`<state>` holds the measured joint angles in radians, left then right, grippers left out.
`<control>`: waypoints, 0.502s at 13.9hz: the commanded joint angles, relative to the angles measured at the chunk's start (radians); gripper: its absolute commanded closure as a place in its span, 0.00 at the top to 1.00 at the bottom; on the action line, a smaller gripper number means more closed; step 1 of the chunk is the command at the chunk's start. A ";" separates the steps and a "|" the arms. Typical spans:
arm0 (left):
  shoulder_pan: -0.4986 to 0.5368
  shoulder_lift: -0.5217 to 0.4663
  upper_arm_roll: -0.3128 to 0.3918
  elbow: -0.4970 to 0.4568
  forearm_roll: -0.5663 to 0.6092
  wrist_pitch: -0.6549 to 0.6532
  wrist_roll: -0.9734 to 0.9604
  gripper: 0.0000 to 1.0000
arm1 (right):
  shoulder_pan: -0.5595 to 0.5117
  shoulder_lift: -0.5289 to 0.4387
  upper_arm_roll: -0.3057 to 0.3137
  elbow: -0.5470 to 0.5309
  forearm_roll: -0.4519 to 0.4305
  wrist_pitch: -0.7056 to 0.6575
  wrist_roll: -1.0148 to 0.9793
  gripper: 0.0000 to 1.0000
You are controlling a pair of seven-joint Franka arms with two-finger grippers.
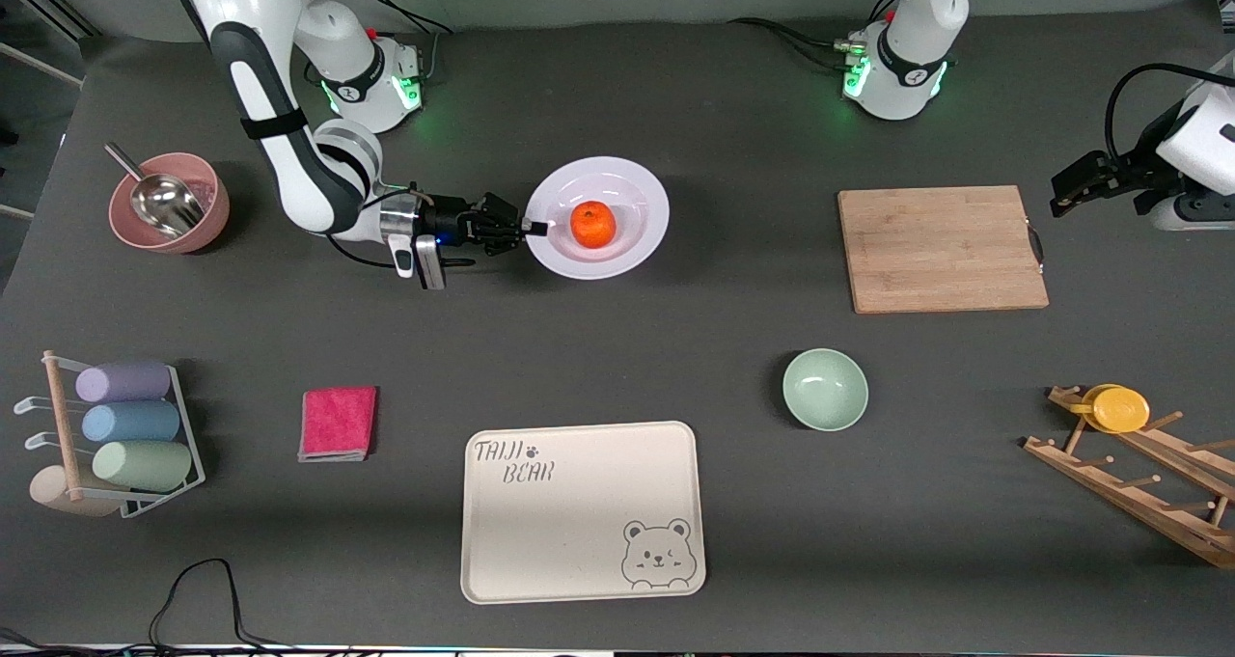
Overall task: Place orange and plate with both arms
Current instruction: 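Grasp the white plate rim with the right gripper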
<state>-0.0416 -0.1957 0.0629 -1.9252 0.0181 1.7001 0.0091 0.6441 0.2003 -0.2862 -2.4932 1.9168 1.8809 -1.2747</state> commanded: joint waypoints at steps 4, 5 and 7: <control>-0.015 -0.013 0.014 -0.014 0.003 0.003 0.008 1.00 | -0.032 0.253 -0.064 0.403 -0.107 -0.009 0.228 0.00; -0.017 -0.010 0.014 -0.014 0.003 0.004 0.008 1.00 | -0.049 0.301 -0.067 0.489 -0.108 -0.009 0.282 0.00; -0.017 -0.007 0.014 -0.014 0.003 0.007 0.006 1.00 | -0.087 0.413 -0.068 0.682 -0.113 -0.009 0.389 0.00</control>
<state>-0.0421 -0.1951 0.0638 -1.9293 0.0186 1.7001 0.0091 0.5859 0.4754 -0.3519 -2.0296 1.8237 1.8872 -0.9990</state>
